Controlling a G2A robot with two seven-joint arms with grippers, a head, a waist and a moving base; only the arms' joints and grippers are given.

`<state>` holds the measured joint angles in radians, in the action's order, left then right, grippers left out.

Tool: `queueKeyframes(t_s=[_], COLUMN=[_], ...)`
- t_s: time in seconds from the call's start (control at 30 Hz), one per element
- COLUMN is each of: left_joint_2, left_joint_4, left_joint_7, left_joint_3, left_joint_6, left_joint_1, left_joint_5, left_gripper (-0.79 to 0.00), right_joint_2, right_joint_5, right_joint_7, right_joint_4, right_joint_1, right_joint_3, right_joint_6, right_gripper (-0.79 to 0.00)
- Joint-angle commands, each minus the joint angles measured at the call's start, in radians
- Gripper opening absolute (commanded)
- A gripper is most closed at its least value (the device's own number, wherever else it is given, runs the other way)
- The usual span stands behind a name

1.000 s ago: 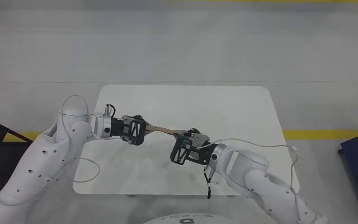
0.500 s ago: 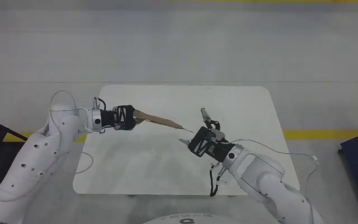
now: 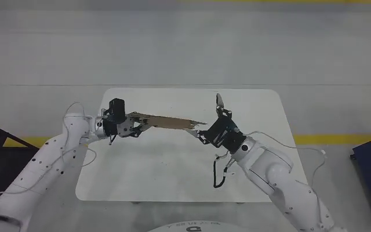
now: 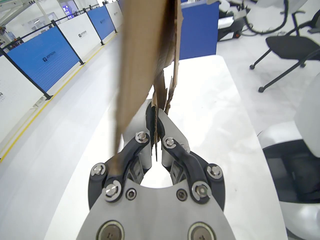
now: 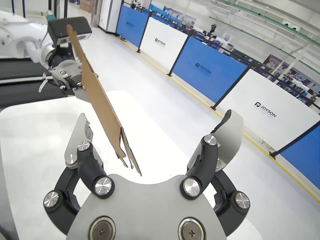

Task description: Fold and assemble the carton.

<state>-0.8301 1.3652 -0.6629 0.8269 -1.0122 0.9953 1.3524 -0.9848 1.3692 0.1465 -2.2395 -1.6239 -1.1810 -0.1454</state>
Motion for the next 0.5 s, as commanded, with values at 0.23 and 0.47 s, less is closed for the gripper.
queueKeyframes(t_s=[0.23,0.47], left_joint_2=[0.001,-0.010], left_joint_4=[-0.116,-0.161], left_joint_7=[-0.087,-0.090], left_joint_3=[-0.319,-0.428], left_joint_6=[0.000,0.000], left_joint_1=[-0.202,-0.279], left_joint_5=[-0.141,-0.168], left_gripper=[-0.785,-0.785], right_joint_2=[-0.022,-0.031], right_joint_5=[-0.117,-0.074], right_joint_7=[-0.155,-0.086], right_joint_4=[0.042,0.070], right_joint_1=[0.033,0.046], right_joint_3=[0.014,0.026], right_joint_6=[0.050,0.079], right_gripper=[0.000,0.000])
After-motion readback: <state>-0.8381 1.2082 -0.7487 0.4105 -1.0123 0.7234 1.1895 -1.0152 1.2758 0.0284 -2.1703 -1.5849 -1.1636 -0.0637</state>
